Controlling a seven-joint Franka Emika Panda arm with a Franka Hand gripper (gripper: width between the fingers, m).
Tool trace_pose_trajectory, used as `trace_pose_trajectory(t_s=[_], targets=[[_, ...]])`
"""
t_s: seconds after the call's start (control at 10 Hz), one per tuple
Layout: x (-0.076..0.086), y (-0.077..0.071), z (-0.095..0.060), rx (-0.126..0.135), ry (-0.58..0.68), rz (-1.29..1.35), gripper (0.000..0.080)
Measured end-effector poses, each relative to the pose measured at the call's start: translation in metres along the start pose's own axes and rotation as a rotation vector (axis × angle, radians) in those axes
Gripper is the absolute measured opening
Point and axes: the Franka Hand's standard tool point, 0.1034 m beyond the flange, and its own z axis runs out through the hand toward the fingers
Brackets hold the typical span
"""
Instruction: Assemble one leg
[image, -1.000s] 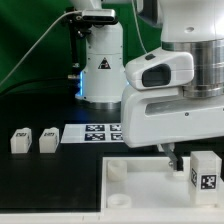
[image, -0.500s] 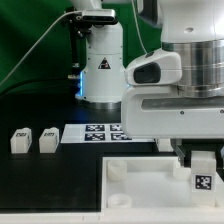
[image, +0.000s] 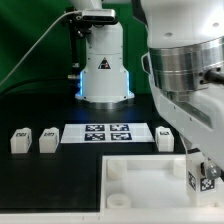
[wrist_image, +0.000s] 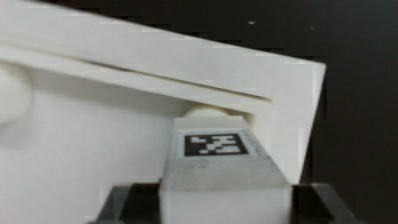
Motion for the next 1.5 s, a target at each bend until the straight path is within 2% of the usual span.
trace_pose_trajectory(t_s=[0.3, 0.4, 0.5, 0.6, 0.7, 0.9, 1.2, 1.4, 1.5], targets=[[-0.001, 0.000, 0.001, 0.002, -0.002, 0.177, 0.0292], [-0.002, 0.000, 0.001, 0.001, -0.003, 0.157, 0.0363], [-0.002, 0.000, 0.001, 0.001, -0.003, 0.147, 0.0530], [-0.003, 0.001, 0.002, -0.002, 0.004, 0.069, 0.0530], [-0.010, 0.003, 0.006, -0.012, 0.023, -0.033, 0.0627], [-0.019, 0.005, 0.004, -0.012, 0.033, -0.287, 0.0644], [-0.016, 0.005, 0.006, -0.020, 0.031, -0.599, 0.0649], [-0.012, 0.004, 0.005, -0.043, 0.057, -0.985, 0.0649], [-0.011, 0.005, 0.006, -0.049, 0.061, -1.070, 0.0649]])
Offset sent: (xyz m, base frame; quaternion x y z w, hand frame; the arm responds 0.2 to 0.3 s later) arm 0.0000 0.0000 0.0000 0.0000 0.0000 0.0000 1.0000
